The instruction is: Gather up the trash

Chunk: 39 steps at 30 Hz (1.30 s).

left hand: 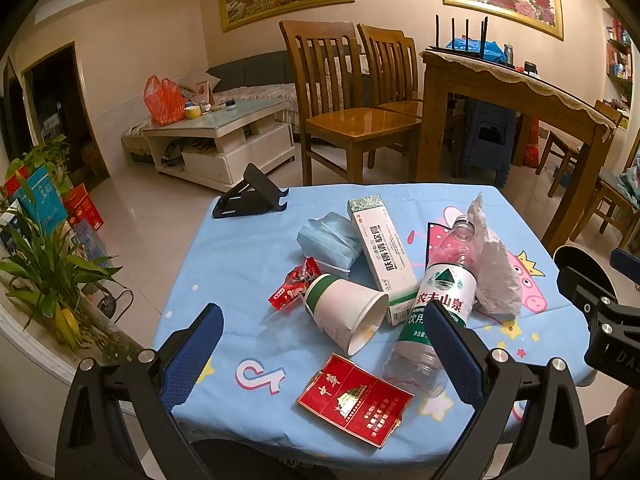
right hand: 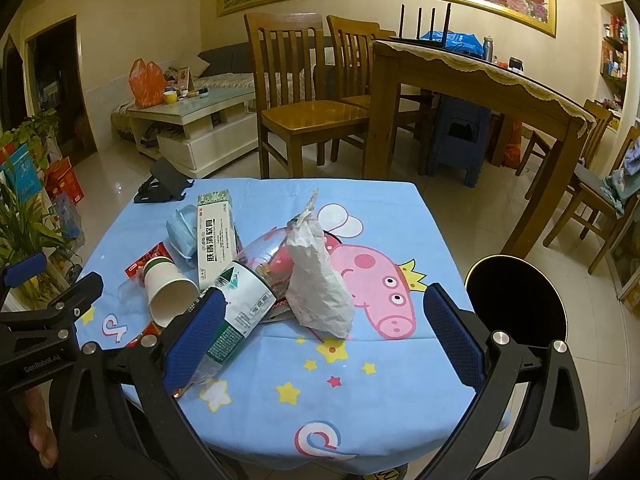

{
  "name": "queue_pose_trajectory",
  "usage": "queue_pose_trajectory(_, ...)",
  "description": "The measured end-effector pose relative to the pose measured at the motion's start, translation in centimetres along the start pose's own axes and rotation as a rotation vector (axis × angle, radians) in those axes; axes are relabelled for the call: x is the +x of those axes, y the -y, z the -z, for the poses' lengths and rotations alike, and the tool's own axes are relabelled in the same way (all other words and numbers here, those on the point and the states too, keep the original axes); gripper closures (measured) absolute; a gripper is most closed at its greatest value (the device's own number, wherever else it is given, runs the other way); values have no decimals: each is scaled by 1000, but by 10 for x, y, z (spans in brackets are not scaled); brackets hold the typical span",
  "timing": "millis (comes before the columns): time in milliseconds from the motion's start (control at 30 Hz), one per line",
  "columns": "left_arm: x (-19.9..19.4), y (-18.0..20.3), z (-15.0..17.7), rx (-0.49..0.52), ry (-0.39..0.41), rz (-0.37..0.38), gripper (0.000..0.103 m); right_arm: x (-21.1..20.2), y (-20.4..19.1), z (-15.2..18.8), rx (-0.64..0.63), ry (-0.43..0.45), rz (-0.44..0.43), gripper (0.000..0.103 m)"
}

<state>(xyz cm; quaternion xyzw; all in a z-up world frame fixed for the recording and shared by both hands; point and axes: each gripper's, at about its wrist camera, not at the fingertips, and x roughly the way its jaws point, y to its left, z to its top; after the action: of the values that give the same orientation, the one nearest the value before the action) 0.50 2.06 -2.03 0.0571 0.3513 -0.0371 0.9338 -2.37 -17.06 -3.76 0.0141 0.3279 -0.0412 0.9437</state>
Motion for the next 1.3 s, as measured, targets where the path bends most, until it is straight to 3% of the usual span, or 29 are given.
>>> queue_pose_trajectory(1300, -2, -7, -3, -8, -1, 6, 6, 4, -12, 0, -24, -14, 0, 5)
